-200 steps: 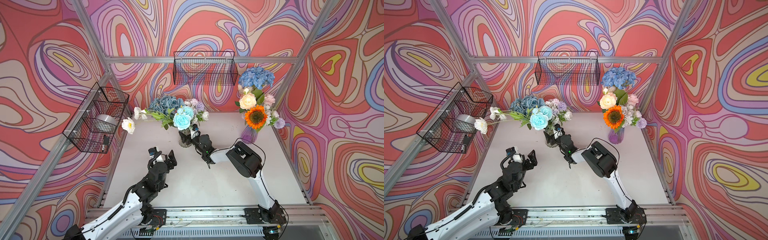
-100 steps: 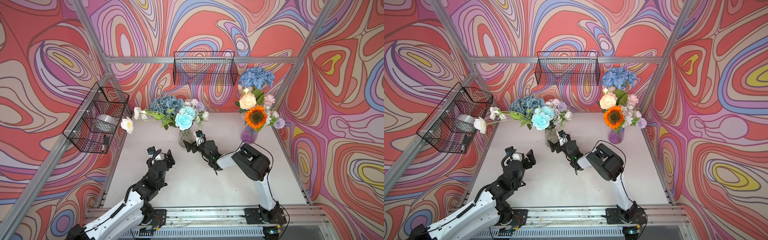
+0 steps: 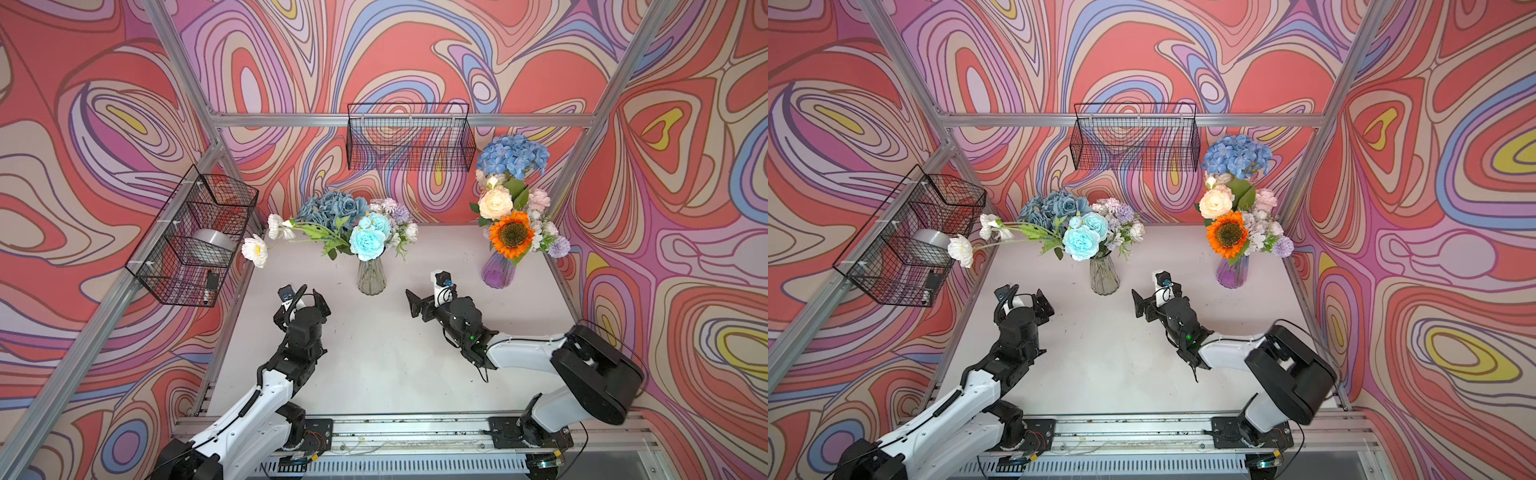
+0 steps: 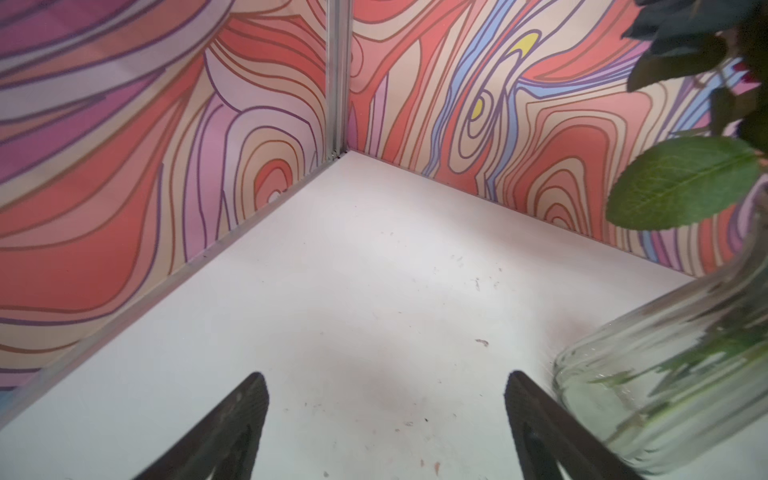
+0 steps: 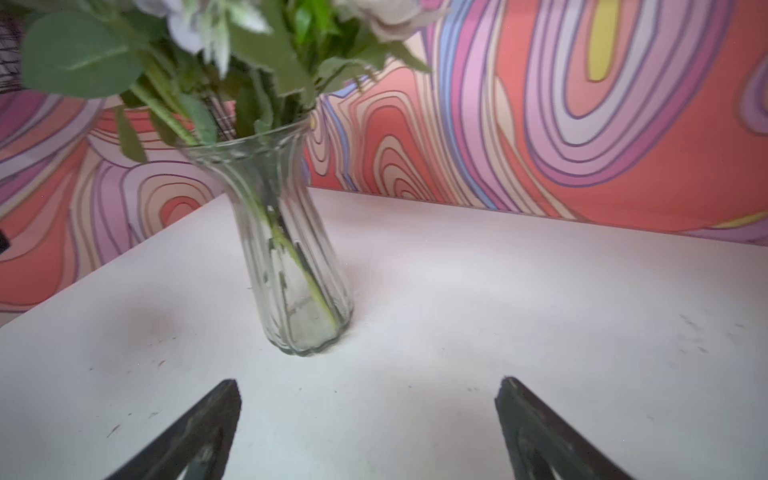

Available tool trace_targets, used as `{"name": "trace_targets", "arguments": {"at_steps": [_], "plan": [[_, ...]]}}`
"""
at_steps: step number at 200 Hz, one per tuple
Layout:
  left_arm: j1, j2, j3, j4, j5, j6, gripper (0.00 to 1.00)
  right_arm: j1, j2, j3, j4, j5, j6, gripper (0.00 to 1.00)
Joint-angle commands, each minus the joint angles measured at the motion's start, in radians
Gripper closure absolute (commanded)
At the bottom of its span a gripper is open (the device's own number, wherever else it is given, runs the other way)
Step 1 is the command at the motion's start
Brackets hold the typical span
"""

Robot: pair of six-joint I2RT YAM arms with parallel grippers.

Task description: Arrange the flowers into the vase

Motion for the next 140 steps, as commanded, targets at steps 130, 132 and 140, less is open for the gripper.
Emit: {"name": "trace_targets", "arguments": {"at_steps": [130,132,140], "plan": [[0.1,0.488,-0.067,0.77,0.035,0.483,0.04,-0.463,0.017,-0.182,0.081,-0.018,-0.301,0.02],[0.105,0.494,-0.067,0.775,0.044,0.484,0.04,-0.469,0.024,-0.181,0.09,-0.024,-0.303,0.02],[0.118,0.514,-0.06,0.751,0.055,0.459,0.04,-0.491,0.049,-0.178,0.133,-0.046,-0.309,0.02]]}}
